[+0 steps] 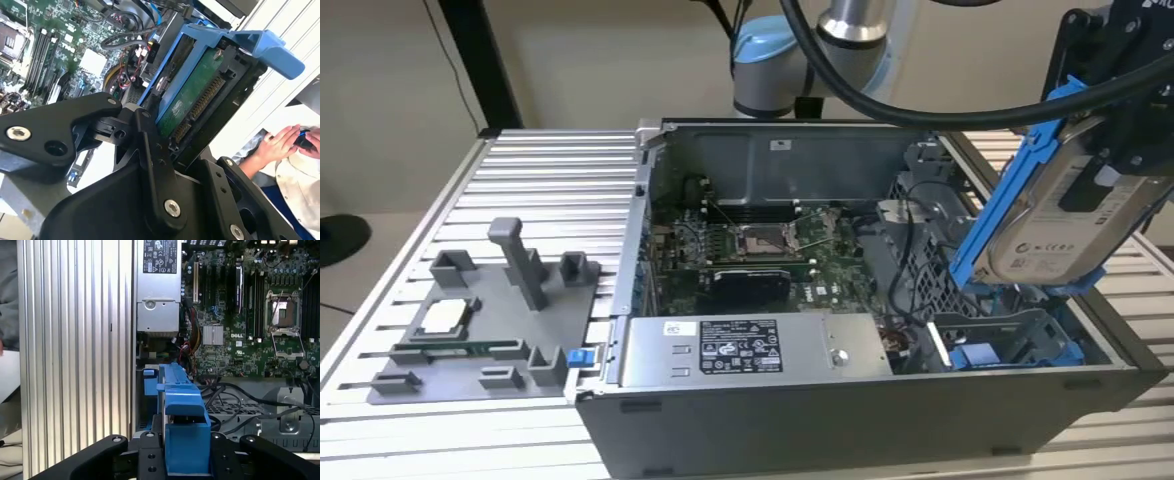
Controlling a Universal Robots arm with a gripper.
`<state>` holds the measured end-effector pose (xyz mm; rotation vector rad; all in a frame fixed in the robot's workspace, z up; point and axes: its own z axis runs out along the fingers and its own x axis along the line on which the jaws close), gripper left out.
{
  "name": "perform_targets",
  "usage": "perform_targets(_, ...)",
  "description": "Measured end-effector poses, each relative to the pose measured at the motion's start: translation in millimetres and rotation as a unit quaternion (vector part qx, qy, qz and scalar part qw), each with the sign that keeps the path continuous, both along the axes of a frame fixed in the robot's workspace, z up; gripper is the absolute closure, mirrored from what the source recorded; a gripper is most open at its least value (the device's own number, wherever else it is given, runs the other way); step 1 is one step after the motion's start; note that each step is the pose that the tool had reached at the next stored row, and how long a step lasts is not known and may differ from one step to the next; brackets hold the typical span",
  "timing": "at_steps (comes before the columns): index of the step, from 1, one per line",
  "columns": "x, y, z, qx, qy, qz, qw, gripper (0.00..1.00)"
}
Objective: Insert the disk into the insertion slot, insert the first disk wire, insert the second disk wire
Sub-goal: 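Insert the disk into the insertion slot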
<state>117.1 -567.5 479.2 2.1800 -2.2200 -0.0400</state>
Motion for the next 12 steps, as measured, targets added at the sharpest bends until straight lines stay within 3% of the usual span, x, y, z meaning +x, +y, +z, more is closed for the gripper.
perform_targets(12,0.0,0.0,-5.1,-0.0001,0.0,0.0,1.0,1.0)
